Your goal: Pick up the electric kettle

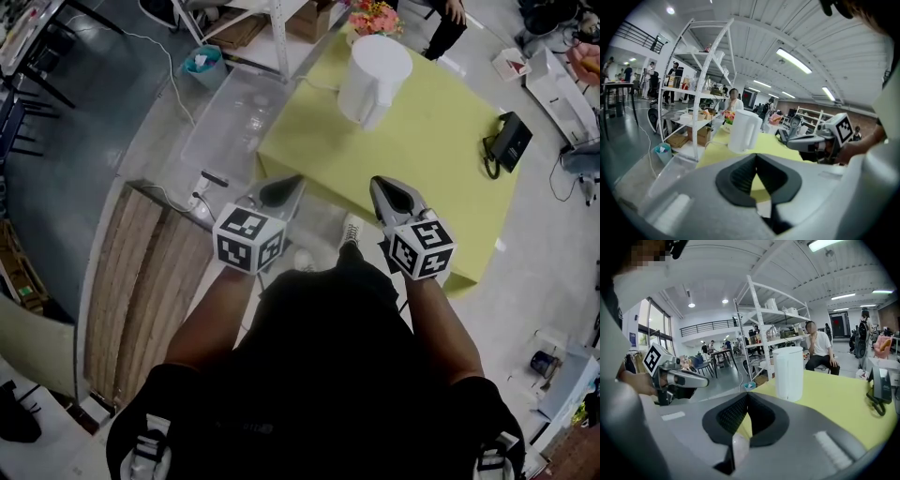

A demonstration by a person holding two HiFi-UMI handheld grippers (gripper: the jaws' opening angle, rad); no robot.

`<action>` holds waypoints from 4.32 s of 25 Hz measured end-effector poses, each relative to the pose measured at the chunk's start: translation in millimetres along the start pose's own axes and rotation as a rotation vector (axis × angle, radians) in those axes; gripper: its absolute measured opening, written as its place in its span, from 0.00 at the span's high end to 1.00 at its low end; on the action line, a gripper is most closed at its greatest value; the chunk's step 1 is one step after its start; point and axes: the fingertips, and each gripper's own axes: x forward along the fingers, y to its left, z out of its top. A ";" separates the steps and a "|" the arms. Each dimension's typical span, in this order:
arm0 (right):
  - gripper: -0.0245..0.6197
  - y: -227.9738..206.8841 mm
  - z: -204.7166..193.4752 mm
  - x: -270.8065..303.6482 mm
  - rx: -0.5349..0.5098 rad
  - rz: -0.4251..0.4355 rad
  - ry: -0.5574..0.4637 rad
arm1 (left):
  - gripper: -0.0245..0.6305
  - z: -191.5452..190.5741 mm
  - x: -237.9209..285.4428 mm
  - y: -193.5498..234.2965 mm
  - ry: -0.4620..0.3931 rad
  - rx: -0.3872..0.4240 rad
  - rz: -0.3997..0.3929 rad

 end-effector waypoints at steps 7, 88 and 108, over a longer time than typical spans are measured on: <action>0.95 -26.3 16.9 15.4 0.003 -0.050 -0.017 | 0.96 9.9 15.0 3.5 0.010 0.006 -0.003; 0.70 -176.4 61.6 134.3 -0.071 -0.158 -0.004 | 0.96 28.1 71.8 27.9 0.044 -0.047 0.057; 0.75 -188.0 72.8 132.7 -0.111 -0.057 -0.037 | 0.96 34.4 78.3 24.3 0.039 -0.035 0.093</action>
